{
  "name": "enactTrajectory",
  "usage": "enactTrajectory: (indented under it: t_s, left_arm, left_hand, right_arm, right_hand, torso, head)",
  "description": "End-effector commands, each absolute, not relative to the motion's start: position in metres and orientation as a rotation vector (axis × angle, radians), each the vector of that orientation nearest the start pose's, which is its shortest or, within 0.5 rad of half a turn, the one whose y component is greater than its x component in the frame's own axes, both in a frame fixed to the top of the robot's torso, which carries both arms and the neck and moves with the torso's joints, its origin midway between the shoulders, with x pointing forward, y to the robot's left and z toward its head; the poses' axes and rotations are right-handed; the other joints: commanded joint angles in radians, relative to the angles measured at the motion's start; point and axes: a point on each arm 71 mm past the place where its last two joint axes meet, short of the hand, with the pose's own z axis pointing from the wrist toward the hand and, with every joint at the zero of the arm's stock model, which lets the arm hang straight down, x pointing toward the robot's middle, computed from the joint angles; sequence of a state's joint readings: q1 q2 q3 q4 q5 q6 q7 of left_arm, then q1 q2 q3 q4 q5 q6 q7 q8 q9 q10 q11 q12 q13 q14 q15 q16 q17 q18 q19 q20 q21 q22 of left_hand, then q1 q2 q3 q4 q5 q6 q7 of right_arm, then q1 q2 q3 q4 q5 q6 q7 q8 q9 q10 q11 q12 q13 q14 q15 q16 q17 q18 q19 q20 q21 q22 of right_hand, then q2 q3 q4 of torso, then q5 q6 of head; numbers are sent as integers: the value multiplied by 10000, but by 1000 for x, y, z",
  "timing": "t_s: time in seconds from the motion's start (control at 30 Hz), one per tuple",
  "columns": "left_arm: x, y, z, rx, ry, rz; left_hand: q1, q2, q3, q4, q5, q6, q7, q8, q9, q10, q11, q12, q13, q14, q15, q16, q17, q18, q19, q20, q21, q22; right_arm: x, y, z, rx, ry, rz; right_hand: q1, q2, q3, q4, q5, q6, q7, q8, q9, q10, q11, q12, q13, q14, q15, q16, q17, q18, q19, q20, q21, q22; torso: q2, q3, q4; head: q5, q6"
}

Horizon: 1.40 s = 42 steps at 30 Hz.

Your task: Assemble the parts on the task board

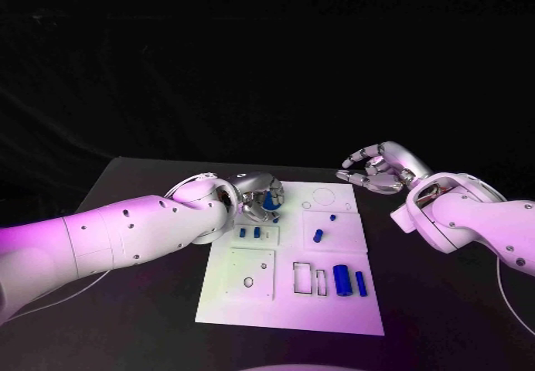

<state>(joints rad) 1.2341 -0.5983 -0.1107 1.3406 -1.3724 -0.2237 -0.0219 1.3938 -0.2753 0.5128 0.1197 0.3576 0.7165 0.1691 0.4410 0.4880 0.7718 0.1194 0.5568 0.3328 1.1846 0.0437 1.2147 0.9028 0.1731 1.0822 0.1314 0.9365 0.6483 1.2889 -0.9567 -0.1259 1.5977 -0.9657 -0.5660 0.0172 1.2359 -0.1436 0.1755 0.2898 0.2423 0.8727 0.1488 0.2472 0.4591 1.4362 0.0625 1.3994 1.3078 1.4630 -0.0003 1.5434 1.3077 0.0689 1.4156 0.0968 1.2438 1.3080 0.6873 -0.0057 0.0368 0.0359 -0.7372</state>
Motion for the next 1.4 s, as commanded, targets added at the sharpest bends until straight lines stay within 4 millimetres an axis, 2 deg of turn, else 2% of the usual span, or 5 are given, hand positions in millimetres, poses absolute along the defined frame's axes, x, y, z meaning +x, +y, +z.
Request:
enactTrajectory:
  t_s: [0.03,0.27,0.57,0.8,1.4]
  left_arm:
    - [502,113,-211,4637,17566,-7252]
    - [504,105,-221,5291,18030,-6609]
    - [505,101,-224,5454,18195,-6321]
    - [506,100,-224,5380,18051,-6283]
    - [508,101,-225,5266,18154,-6048]
  left_hand:
    - [84,-54,-73,11,-6,130,-33,-89,-136,128,-20,-94,-138,214,-15,287,189,4,263,3,366,419]
    - [121,-28,-86,-4,-11,546,-95,-244,-481,410,-51,-333,-545,787,-48,898,539,-188,898,-22,1319,1592]
    - [148,-1,-53,-8,-13,743,-84,-375,-684,565,-45,-562,-817,1001,-49,1119,602,-249,1087,-29,1646,1987]
    - [284,174,227,-52,-9,1090,-73,-444,-857,1026,-74,-729,-1078,1347,-84,1423,870,-368,1463,-45,2188,2677]
    - [467,406,654,-261,-74,1463,-79,-578,-1070,1738,-178,-908,-1357,1705,-176,1726,1129,-518,1902,-122,2863,3553]
  right_arm:
    - [478,-244,-157,3138,15122,8412]
    - [478,-243,-157,3125,15114,8428]
    - [477,-243,-156,3116,15107,8429]
    - [477,-243,-156,3106,15107,8430]
    - [477,-243,-156,3097,15113,8421]
  right_hand:
    - [23,99,-34,-25,76,-41,-4,62,16,-72,34,-36,952,884,-63,-29,1797,76,-49,4,-51,238]
    - [23,99,-34,-25,76,-41,-4,62,16,-72,34,-36,952,884,-63,-29,1797,76,-49,4,-51,238]
    - [23,99,-34,-25,76,-41,-4,62,16,-72,34,-36,952,884,-63,-29,1797,76,-49,4,-51,238]
    - [23,99,-34,-25,76,-41,-4,62,16,-72,34,-36,952,884,-63,-29,1797,76,-49,4,-51,238]
    - [38,110,-36,-23,108,-43,-3,65,17,-54,35,-13,975,885,-63,-28,1802,74,-45,4,-46,244]
  torso:
    - [10,-3,3]
    - [17,9,-33]
    - [18,19,-21]
    - [8,20,-18]
    - [4,11,-10]
  head:
    - [-25,-2]
    - [-18,-19]
    - [-46,-40]
    - [-58,-63]
    - [-79,-87]
